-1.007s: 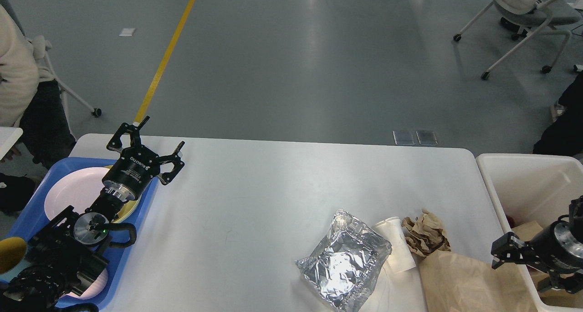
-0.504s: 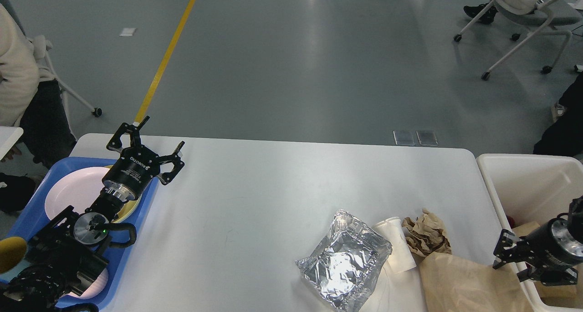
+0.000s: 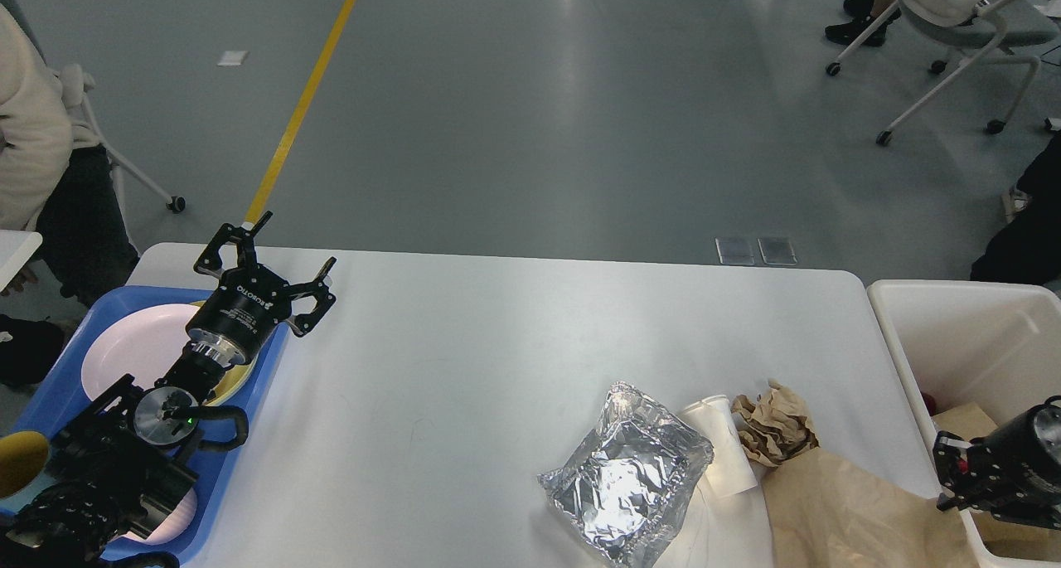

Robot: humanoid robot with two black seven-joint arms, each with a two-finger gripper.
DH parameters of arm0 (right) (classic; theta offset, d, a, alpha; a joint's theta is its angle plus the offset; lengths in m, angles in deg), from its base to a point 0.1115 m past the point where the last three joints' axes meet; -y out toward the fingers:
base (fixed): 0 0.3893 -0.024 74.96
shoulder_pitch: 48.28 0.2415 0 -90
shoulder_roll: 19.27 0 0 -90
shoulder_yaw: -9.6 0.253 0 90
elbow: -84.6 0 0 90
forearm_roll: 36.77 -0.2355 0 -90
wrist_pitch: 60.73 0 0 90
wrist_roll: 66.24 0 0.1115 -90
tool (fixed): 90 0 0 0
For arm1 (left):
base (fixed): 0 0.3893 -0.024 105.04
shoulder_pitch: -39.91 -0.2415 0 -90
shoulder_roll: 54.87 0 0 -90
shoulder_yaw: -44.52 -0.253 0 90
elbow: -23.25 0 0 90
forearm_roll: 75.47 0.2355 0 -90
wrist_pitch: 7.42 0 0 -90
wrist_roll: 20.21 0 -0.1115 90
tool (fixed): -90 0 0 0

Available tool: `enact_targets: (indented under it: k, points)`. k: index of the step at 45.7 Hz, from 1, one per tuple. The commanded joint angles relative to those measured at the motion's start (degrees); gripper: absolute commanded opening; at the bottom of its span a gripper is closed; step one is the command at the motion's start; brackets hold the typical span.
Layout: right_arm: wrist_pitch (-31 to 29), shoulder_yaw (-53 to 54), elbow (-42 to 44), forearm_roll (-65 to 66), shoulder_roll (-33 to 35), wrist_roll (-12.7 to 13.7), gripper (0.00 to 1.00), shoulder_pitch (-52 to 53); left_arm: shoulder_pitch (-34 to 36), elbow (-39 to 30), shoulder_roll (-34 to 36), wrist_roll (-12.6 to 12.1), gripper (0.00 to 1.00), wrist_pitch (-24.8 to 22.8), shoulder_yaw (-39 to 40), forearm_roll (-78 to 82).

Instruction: Tidy desktop

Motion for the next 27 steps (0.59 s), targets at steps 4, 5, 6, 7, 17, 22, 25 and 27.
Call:
enact_targets:
  k: [4, 5, 6, 7, 17, 22, 25, 27]
  points:
    - [-9.4, -1.5, -0.1, 0.6, 0.1, -0.1, 0.0, 2.4, 0.0, 0.0, 0.0, 0.0, 0.97, 0.0, 0.0, 0.0]
    - [-10.4, -1.7, -0.1, 0.8, 0.1, -0.1, 0.0, 2.6, 0.0, 0.0, 0.0, -0.1, 0.97, 0.0, 0.0, 0.0]
    - [-11.3, -1.9, -0.1, 0.8, 0.1, -0.1, 0.0, 2.9, 0.0, 0.0, -0.1, 0.0, 0.97, 0.0, 0.0, 0.0]
    - [-12.1, -2.1, -0.1, 0.8, 0.1, -0.1, 0.0, 3.2, 0.0, 0.0, 0.0, 0.0, 0.97, 0.0, 0.0, 0.0]
    - [-15.8, -4.6, 0.0, 0.8, 0.2, -0.1, 0.0, 7.3, 0.0, 0.0, -0.1, 0.0, 0.97, 0.0, 0.0, 0.0]
    - [-16.6, -6.2, 0.1, 0.8, 0.8, 0.0, 0.0, 10.5, 0.0, 0.0, 0.0, 0.0, 0.97, 0.0, 0.0, 0.0]
    - [-16.7, -7.8, 0.5, 0.9, 1.0, 0.0, 0.0, 13.4, 0.0, 0.0, 0.0, 0.0, 0.97, 0.0, 0.0, 0.0]
    - [-16.7, -8.7, 0.6, 1.3, 1.4, 0.0, 0.0, 15.3, 0.0, 0.0, 0.0, 0.0, 0.97, 0.0, 0.0, 0.0]
